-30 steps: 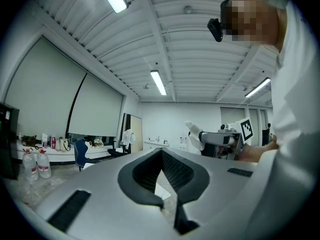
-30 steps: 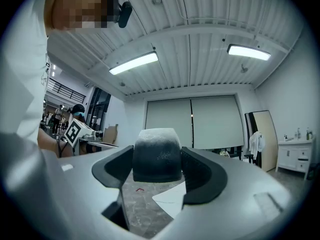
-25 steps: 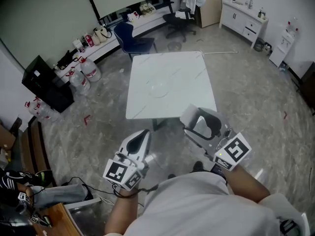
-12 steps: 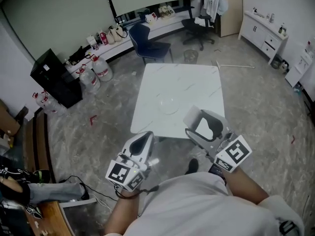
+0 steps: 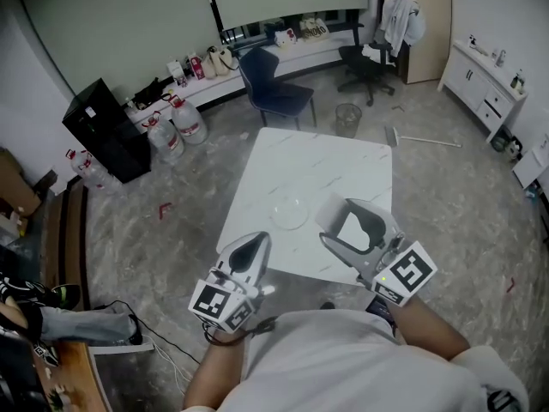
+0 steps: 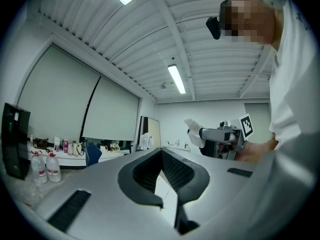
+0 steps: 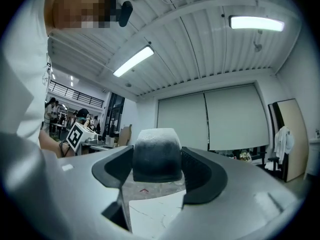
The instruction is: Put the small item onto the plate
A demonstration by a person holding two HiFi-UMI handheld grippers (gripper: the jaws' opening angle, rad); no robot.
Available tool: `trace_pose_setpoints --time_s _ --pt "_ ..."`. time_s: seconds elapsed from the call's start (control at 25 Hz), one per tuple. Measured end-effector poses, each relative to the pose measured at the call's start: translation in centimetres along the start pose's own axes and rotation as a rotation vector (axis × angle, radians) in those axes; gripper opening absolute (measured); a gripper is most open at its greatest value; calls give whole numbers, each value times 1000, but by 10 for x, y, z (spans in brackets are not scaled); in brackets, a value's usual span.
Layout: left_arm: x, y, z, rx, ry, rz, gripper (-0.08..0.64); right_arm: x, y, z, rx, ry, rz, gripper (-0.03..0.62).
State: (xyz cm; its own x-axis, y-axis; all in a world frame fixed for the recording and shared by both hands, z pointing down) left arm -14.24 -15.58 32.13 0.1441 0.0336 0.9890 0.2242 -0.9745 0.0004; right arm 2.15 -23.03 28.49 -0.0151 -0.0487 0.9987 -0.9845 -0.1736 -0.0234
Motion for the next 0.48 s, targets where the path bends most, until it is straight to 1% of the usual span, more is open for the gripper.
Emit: trace_pose_setpoints --time_s 0.2,0.36,0.48 --pt "8 29 -2 -13 -1 -15 8 9 7 29 -41 29 8 288" --pt "28 48 -23 -32 -30 -31 8 33 20 48 -43 87 -19 290" --pt "34 61 -36 -26 -37 -37 8 46 33 58 -47 103 -43 290"
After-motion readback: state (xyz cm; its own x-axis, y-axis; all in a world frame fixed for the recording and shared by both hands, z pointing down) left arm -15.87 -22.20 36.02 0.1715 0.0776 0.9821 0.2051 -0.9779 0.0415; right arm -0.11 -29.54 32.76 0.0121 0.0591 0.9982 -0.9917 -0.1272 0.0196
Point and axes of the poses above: the fingertips, and each gripper's own axes: y forward along the fingers, z to its right, x out of its underside, the point moved 4 cm from there along -y, backward along the fingers, and after that the axes turned 4 degrees about -x, right-handed, at the moved point
